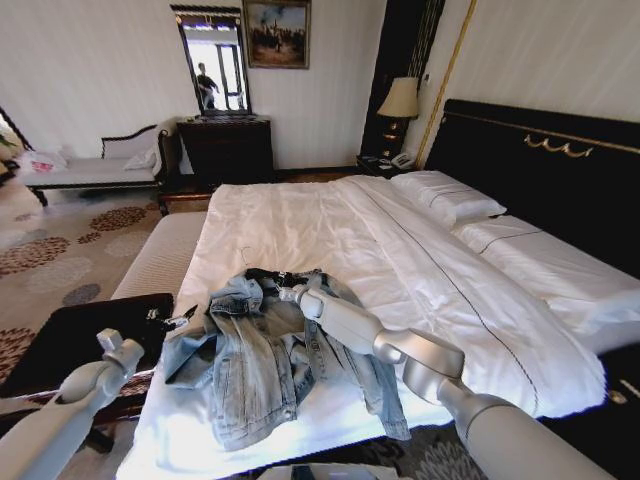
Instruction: Pick up the clothes from the bed and hang them on the clothes hanger.
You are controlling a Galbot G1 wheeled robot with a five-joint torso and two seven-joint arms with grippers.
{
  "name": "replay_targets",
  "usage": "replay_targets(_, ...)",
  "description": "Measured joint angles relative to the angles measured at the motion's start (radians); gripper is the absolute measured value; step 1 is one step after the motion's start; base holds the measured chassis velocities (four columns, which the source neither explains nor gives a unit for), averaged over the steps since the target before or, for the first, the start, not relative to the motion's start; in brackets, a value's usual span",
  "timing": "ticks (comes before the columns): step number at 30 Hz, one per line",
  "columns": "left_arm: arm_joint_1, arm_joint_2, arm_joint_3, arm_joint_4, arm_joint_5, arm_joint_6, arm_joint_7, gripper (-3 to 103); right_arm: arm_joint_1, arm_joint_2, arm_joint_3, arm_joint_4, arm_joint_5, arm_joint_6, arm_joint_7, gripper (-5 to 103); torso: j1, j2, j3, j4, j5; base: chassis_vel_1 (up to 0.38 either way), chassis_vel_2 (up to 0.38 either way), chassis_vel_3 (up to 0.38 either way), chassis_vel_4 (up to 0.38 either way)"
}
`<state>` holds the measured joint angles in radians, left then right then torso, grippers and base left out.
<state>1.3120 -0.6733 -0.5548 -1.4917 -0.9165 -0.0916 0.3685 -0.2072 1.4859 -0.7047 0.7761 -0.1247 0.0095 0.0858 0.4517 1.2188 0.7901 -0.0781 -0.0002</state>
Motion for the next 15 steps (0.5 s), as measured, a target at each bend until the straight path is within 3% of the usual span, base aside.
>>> replay_targets(3,-0.036,0.010,0.021,0.019,-0.003,0.010,0.008,100,-0.013,-0.001,0.016,0.008,-0.028,0.028,0.010,20,0.000,0.000,0.000,0.0000,0.0001,0.000,0.000,0.000,0.000)
replay_targets(9,-0.219,0.051,0.179,0.125,-0.038,0.038,0.060,100,-0.021,-0.003,0.037,0.034,-0.051,0.066,0.015,20,0.000,0.000,0.000,0.0001,0.0003,0.000,0.000,0.000,0.000)
replay_targets(11,-0.319,0.053,0.274,0.195,-0.037,0.040,0.112,100,-0.022,-0.006,0.038,0.046,-0.050,0.069,0.016,20,0.000,0.000,0.000,0.0004,0.0001,0.000,0.000,0.000,0.000)
replay_targets(12,-0.319,0.053,0.274,0.195,-0.037,0.040,0.112,100,-0.022,-0.006,0.038,0.046,-0.050,0.069,0.016,20,0.000,0.000,0.000,0.0004,0.0001,0.000,0.000,0.000,0.000)
replay_targets(15,-0.499,0.025,0.416,0.322,-0.020,0.024,0.246,100,-0.028,-0.015,0.039,0.066,-0.046,0.070,0.016,20,0.000,0.000,0.000,-0.0001,-0.0002,0.000,0.000,0.000,0.000)
